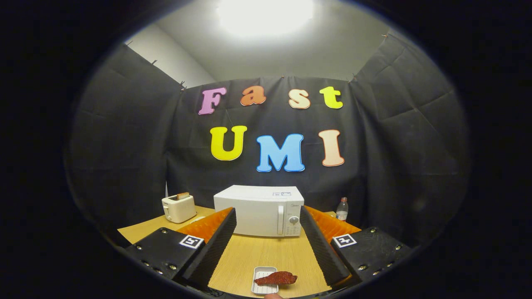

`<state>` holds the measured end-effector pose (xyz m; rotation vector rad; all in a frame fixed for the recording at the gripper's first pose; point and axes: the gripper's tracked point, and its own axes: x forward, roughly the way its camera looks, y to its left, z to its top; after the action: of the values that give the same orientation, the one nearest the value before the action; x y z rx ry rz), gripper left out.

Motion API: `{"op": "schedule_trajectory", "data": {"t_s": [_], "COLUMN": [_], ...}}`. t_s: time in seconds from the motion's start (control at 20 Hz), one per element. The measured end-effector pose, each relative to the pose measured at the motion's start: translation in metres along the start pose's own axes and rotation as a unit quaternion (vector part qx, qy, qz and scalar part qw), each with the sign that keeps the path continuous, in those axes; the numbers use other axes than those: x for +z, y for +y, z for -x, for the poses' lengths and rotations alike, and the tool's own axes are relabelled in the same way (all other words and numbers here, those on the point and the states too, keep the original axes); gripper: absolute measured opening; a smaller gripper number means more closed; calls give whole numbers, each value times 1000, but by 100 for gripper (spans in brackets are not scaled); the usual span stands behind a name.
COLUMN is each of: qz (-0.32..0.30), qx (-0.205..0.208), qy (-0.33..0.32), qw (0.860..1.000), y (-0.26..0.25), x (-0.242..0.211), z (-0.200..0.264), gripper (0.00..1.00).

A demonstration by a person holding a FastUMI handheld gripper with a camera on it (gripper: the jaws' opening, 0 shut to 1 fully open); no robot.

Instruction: Open the microwave, put the food inside, and close the microwave door.

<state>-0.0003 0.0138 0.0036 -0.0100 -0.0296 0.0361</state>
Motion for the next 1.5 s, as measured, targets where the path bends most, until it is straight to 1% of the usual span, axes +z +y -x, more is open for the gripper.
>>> {"op": "schedule_trajectory", "data": {"t_s": [0.15, 0.35, 0.5, 0.7, 0.85, 1.2, 1.35, 1.5], "qz": [9, 3, -6, -1, -1, -7, -10, -19], "qx": [-3, -5, 0, 1, -4, -22, -21, -12], "qy": [0, -1, 10, 16, 25, 64, 84, 109], "qw": [1000, 1000, 1000, 1000, 1000, 998, 996, 994], "y": [-6, -15, -19, -29, -41, -71, -78, -74], "x": [-2, -4, -14, -27, -38, -85, -109, -134], "z": [-16, -44, -72, -112, -146, -222, -255, -286], "gripper": [97, 97, 97, 97, 97, 97, 97, 98]}}
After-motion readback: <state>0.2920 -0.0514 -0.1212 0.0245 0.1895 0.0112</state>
